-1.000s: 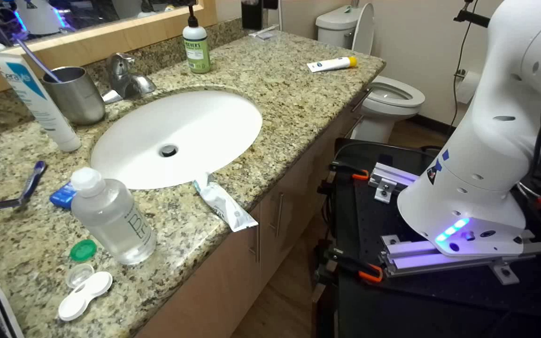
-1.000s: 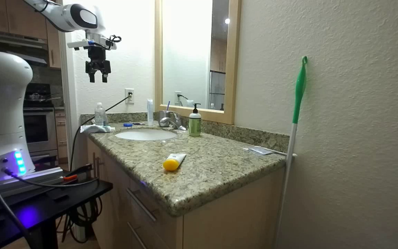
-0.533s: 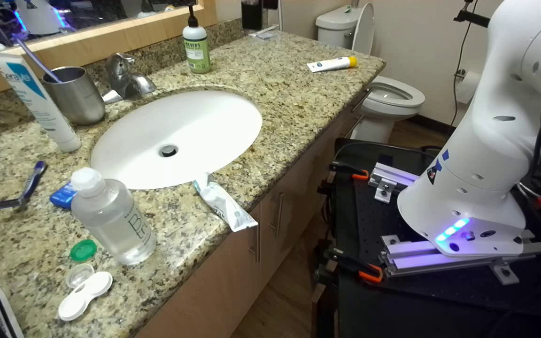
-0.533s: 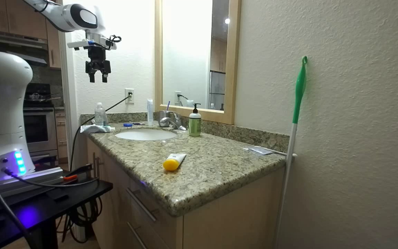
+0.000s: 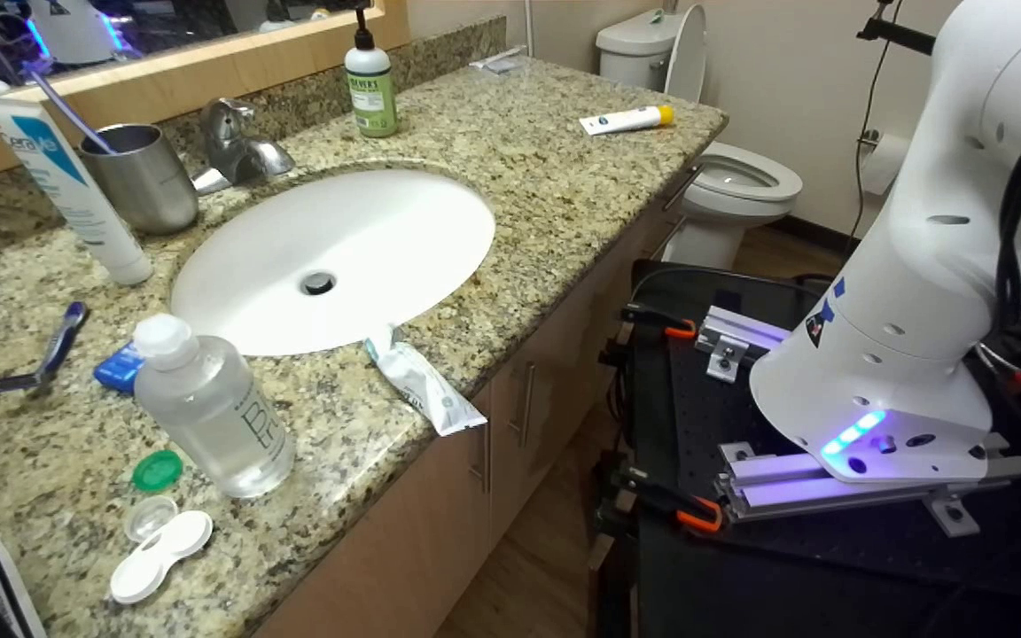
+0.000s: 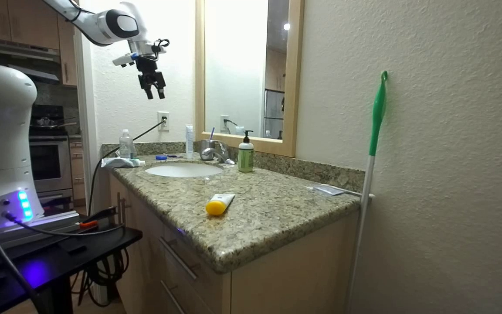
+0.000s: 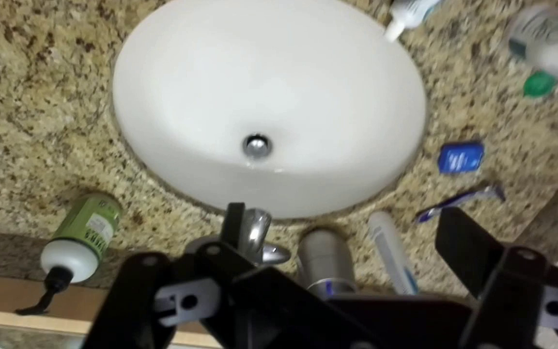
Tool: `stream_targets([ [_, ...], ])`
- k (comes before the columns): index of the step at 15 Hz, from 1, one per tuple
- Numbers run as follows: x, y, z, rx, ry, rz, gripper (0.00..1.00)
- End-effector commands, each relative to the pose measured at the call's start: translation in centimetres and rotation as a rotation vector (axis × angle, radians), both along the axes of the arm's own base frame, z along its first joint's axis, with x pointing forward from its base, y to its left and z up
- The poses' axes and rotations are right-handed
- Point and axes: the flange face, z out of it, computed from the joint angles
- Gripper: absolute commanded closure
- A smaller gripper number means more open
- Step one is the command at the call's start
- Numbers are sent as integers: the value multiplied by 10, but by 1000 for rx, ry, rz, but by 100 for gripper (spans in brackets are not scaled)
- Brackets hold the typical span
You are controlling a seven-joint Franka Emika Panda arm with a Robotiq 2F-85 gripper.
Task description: Put up the bottle and put it near the edge of of the countertop
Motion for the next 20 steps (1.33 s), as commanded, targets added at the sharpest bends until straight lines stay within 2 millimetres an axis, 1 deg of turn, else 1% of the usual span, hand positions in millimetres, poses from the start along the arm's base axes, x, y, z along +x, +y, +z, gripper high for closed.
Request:
stream_targets([
  [1,42,-65,9,41,-101,-176,0],
  [2,47,-71,10,67,-127,-227,0],
  [3,48,-66,7,114,-147,-269,0],
  [4,34,-67,11,64,-120,-202,0],
  [6,43,-69,6,95,-130,-245,0],
  [8,45,-65,6,102,-133,-257,0],
  [9,54,-76,-2,92,-153,-305,0],
  [10,65,-92,-2,104,-180,-367,0],
  [12,85,-128,3,147,-252,-477,0],
  [13,93,-142,8,167,-289,-522,0],
  [14,100,-153,14,180,-325,-568,0],
  [15,109,-161,15,189,-373,-592,0],
  [16,117,-163,19,186,-417,-592,0],
  [18,134,-162,22,203,-452,-583,0],
  [19,143,-158,20,208,-454,-594,0],
  [20,145,-155,20,208,-452,-612,0],
])
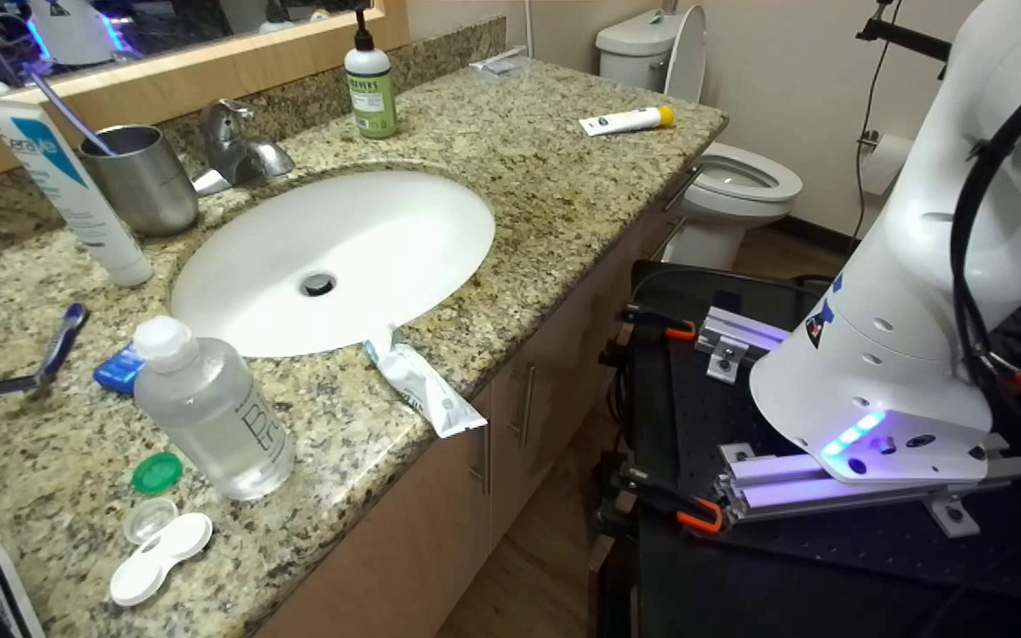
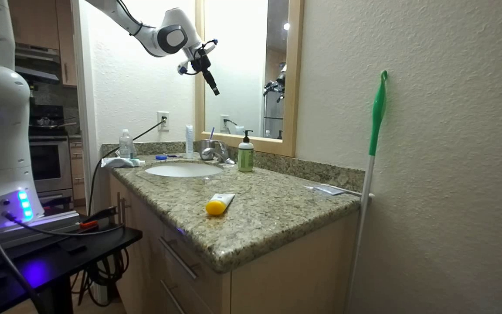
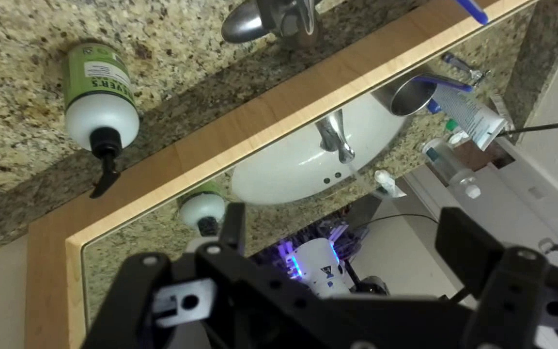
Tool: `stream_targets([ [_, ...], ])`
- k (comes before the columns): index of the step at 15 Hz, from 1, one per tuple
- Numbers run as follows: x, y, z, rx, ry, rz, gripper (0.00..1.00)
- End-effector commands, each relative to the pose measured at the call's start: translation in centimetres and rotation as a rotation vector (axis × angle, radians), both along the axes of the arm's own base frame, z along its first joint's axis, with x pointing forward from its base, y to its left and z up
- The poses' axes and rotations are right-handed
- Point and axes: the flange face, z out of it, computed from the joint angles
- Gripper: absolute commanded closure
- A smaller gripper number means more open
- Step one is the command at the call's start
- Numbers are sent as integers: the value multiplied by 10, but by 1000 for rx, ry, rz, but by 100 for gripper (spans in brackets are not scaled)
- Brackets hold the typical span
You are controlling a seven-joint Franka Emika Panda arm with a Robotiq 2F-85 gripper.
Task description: Put up the bottle and put it near the edge of of the countertop
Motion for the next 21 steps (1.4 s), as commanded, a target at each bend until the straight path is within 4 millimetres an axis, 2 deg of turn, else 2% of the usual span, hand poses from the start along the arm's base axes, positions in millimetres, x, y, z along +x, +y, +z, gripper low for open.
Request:
stream_targets([
  [1,7,2,0,8,-5,-8,0],
  [4,17,6,-1,21,-11,-20,0],
  [5,22,-2,-5,6,-16,-47,0],
  [8,50,-45,-22,9,-37,-185,0],
  [11,77,-70,-32,20,-82,-277,0],
  [13,90,-84,-43,87,-7,-394,0],
  [16,90,-99,-55,198,98,-493,0],
  [20,79,-118,-54,231,242,-671,0],
  [21,79,-110,-55,226,190,-606,0],
])
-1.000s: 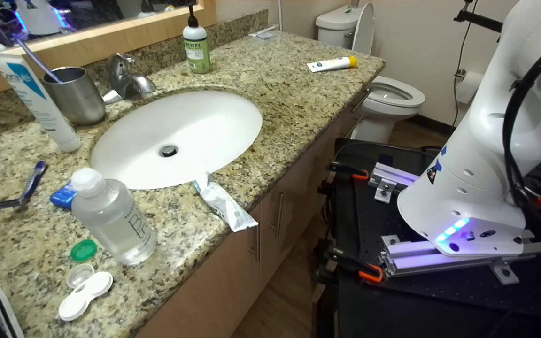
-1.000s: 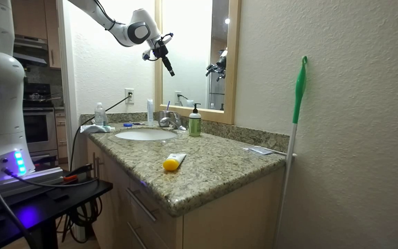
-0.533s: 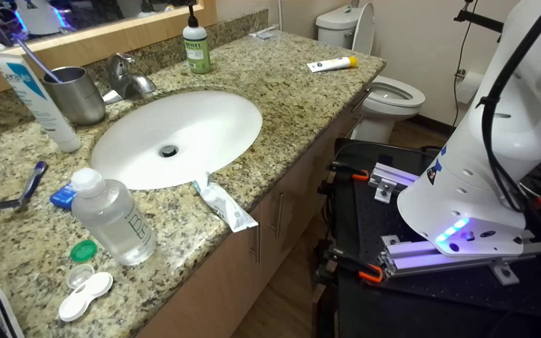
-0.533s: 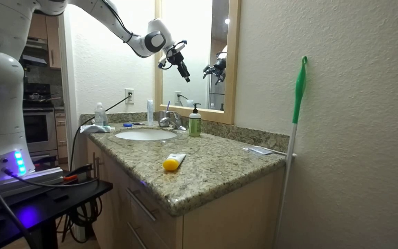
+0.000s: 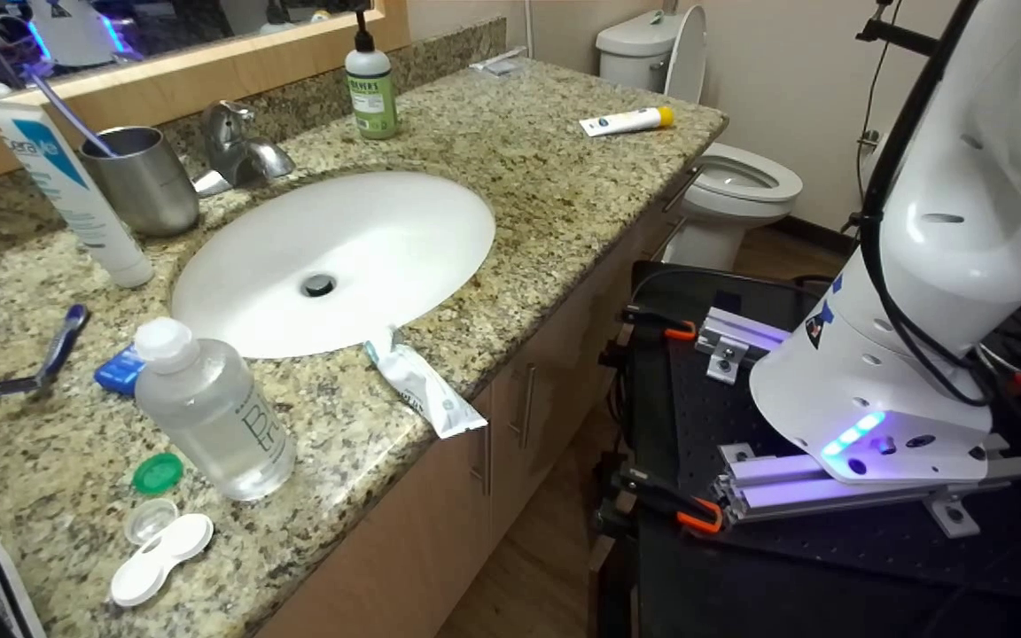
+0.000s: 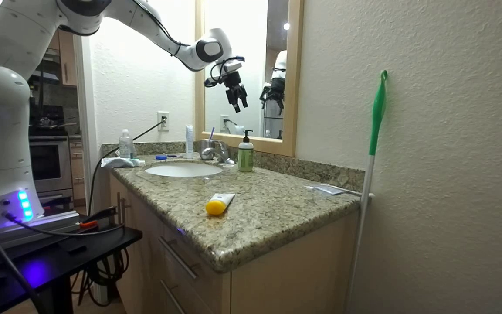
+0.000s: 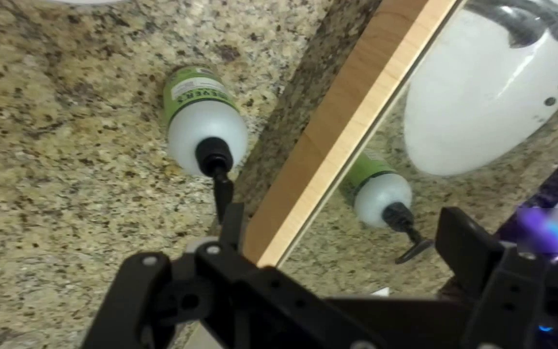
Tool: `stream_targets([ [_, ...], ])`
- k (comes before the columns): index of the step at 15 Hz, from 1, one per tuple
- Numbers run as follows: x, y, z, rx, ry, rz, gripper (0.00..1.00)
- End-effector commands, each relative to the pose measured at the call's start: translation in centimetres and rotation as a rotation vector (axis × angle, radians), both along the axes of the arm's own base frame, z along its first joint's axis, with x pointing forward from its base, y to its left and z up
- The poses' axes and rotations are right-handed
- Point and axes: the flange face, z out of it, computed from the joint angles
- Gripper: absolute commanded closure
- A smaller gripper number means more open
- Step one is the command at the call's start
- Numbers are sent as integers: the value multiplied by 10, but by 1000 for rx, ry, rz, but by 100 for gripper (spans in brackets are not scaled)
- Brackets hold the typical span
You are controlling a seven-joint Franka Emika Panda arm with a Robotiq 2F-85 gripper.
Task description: Put up the bottle and put it near the edge of of the countertop
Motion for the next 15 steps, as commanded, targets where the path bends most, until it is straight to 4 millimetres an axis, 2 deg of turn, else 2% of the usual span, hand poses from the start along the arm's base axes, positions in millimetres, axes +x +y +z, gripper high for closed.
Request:
stream_targets([
  [1,-3,-4,3,11,24,-23,0],
  [4,-4,-6,6,20,36,-42,0],
  [5,-6,-10,1,46,55,-37,0],
  [9,-28,-37,-23,200,123,-10,0],
  [12,-40,-61,-34,169,166,-33,0],
  [13,-39,-51,-28,174,149,-37,0],
  [15,-43,-60,-34,175,158,-49,0],
])
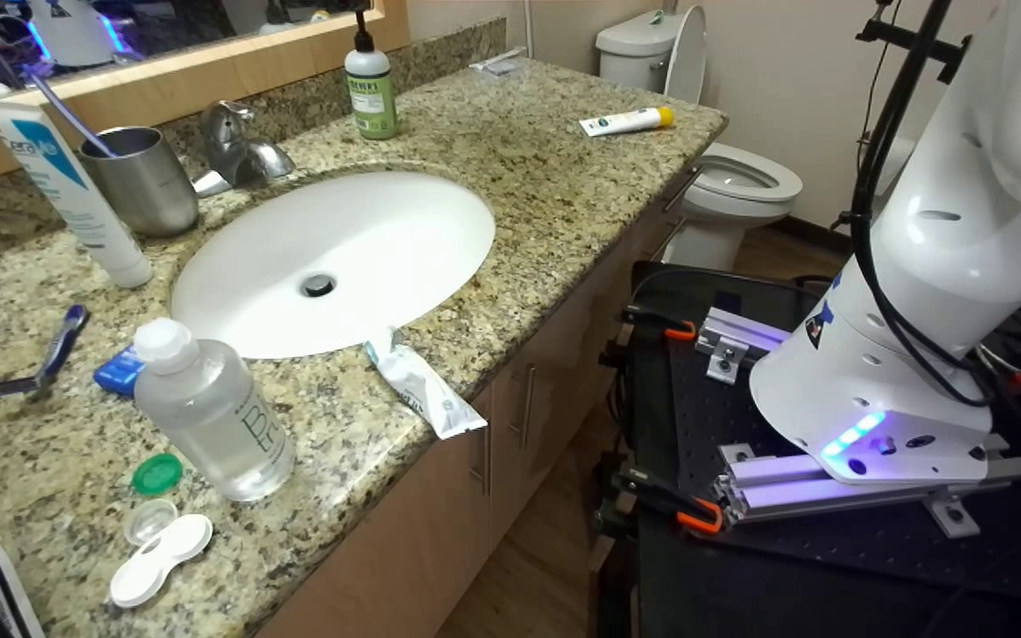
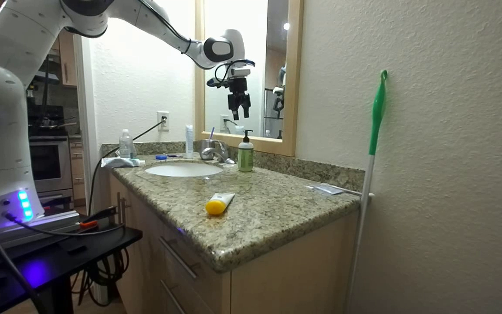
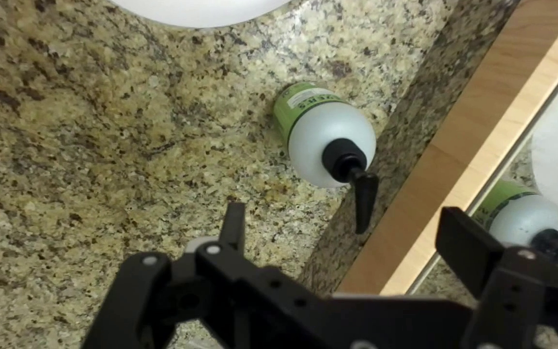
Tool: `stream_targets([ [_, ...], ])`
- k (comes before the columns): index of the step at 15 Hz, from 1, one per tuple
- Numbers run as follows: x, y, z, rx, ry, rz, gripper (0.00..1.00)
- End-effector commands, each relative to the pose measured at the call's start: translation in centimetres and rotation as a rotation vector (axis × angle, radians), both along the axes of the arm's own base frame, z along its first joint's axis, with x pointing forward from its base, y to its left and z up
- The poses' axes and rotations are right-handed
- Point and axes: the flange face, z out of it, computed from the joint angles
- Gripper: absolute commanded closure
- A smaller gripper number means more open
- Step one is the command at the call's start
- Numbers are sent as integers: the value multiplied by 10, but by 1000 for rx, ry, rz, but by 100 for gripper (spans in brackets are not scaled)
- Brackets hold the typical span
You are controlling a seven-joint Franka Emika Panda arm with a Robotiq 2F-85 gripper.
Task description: Put up the bottle and put it near the edge of of the countertop
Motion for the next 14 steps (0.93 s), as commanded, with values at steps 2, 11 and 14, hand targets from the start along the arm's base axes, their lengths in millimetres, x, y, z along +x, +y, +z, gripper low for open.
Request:
stream_targets([
  [2,5,-3,-3,-10,6,-9,0],
  [11,22,-18,-57,16,75,-74,0],
  [14,27,-18,-62,15,83,-72,9],
])
